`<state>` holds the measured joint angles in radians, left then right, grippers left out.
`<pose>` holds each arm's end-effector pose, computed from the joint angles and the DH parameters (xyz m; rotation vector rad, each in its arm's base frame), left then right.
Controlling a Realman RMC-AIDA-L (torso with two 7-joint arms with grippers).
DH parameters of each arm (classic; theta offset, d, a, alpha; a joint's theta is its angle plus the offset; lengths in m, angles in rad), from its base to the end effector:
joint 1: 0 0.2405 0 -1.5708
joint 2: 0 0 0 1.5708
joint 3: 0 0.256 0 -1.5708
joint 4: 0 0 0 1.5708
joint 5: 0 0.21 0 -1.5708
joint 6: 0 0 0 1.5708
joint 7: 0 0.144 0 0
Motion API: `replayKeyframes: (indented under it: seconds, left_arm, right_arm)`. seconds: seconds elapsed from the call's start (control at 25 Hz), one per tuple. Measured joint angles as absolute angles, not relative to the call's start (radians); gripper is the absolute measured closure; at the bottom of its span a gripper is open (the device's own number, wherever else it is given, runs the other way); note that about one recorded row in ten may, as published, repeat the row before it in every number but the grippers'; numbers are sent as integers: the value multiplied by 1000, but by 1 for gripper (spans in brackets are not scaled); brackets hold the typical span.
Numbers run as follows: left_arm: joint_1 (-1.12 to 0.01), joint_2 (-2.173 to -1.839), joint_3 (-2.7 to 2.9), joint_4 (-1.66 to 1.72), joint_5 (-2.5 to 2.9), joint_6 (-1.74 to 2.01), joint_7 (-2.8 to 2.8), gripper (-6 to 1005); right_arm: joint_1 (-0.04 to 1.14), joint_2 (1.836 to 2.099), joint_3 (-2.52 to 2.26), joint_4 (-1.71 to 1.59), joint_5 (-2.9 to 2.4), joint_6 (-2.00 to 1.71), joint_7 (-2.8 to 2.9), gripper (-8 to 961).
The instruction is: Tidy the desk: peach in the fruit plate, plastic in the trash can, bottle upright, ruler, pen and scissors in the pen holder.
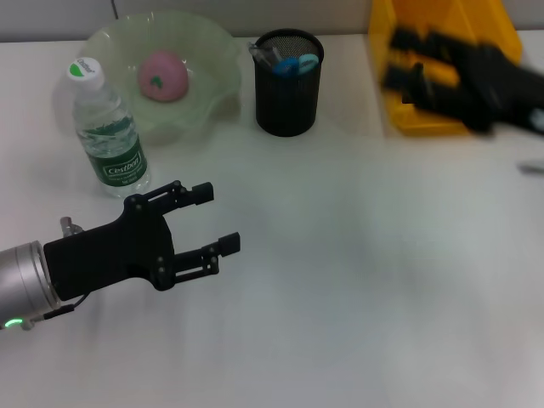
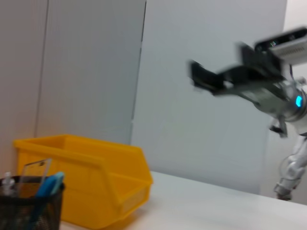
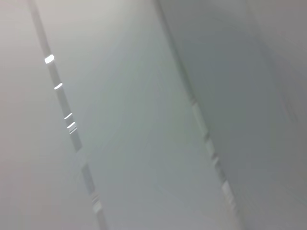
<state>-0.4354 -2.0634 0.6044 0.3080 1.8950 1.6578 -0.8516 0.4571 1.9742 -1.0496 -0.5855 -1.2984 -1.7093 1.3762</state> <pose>-0.2875 0.2673 -0.0324 -2.6245 -0.3868 -0.9783 0.2240 0.3188 0.0393 -2.6090 0.5098 1.3230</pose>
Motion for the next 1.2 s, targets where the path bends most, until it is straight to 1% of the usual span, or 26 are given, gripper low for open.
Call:
replayKeyframes:
  seconds: [0.04,0.08,0.12,0.2,0.24,0.28,0.32,0.6,0.64,0.68,0.72,0.76,0.88,1.2]
  left_arm:
    - [-436,-2062,612,312,1896,1668,-861,212]
    - [-436,-2062,612,312,1896,1668,-861,212]
    - [-438,-2062,621,317,1896,1676,-871,212]
    - [-441,-2060,643,332,1896,1685,-903,212]
    - [-444,-2060,655,338,1897,1687,-918,212]
    - [-446,-2060,664,341,1897,1687,-928,212]
    - [-448,-2060,672,344,1897,1685,-936,212]
    - [-451,-2061,701,348,1898,1686,-946,211]
    - [-454,-2061,709,348,1898,1685,-951,211]
    - [-454,-2061,709,348,1898,1685,-951,211]
    - [-454,-2061,712,348,1898,1685,-953,211]
    - [-457,-2062,717,348,1899,1683,-959,211]
    - [-459,-2064,719,348,1899,1682,-969,212]
    - [-458,-2062,719,348,1899,1687,-970,212]
  right_arm:
    - [446,1966,-1019,-578,-1353,-1754,1364,227]
    - [446,1966,-1019,-578,-1353,-1754,1364,227]
    - [428,1959,-945,-569,-1486,-1815,1324,227]
    - [422,1959,-921,-567,-1536,-1829,1304,227]
    - [412,1966,-891,-565,-1654,-1840,1240,227]
    - [412,1966,-891,-565,-1654,-1840,1240,227]
    - [409,1976,-888,-559,-1729,-1827,1189,227]
    - [426,1992,-898,-532,-1800,-1735,1147,227]
    - [431,2001,-898,-527,-1802,-1724,1141,227]
    - [431,2001,-898,-527,-1802,-1724,1141,227]
    - [433,2010,-893,-528,-1803,-1714,1139,227]
    - [433,2010,-893,-528,-1803,-1714,1139,227]
    - [436,2022,-892,-533,-1804,-1692,1141,227]
    - [453,2028,-889,-533,-1796,-1672,1148,227]
